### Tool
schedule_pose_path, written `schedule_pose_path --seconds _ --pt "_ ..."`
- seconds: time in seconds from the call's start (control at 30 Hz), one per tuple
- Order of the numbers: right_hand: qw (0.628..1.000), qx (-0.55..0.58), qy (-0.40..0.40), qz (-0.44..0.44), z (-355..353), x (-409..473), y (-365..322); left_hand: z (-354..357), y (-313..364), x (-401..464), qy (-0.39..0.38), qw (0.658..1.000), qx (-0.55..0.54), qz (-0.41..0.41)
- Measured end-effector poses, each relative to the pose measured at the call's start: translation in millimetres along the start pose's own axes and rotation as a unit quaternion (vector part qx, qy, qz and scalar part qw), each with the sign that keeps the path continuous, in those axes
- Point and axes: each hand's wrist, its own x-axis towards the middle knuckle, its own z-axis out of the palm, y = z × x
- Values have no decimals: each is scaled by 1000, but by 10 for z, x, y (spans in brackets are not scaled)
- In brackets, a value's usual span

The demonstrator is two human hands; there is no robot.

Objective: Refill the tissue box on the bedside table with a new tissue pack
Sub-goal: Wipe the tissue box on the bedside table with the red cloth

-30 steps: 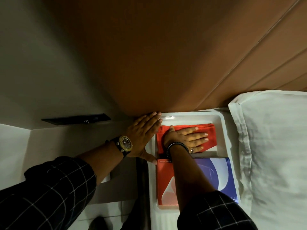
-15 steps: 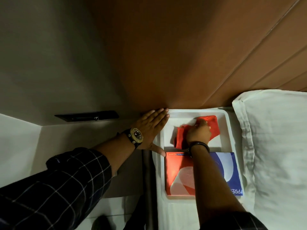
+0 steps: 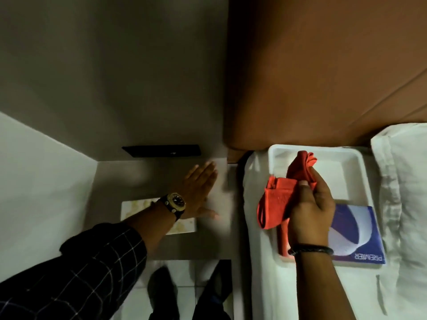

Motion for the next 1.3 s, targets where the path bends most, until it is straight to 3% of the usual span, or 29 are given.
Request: schedule_pose_path --seconds 0.3,0.4,0.47,0.53,0.57,0.6,0.73,0.97,1.3 --pt "989 -25 -136 -45 853 -856 680 1063 -1271 -1206 -100 990 3 -104" --pt "962 -118 -217 -115 1247 -1064 1162 1357 -1426 -1264 -108 987 -13 -116" --pt "906 -235 -328 -126 1548 -1214 1573 1549 -1485 -1251 -100 987 -22 -120" --pt "775 -432 -440 -134 1757 -1355 2001 1707 -1499 -1232 -92 988 -23 -119" --pt "708 -518 -457 -146 1807 -1423 2192 1793 -1503 -1220 -87 989 -22 -118" --pt "672 -562 -454 -162 1818 -1461 2349 1870 -1507 -1202 -79 989 -20 -120" --pt "758 -513 -316 -248 1888 -1536 2533 1984 -1565 -1127 -59 991 -21 -115" --pt "682 -593 -311 -295 2088 -1322 2775 2043 -1616 -1051 -73 993 -3 -92" --pt "756 -592 -181 -214 2281 -1398 2795 2013 -1538 -1022 -99 988 -27 -116"
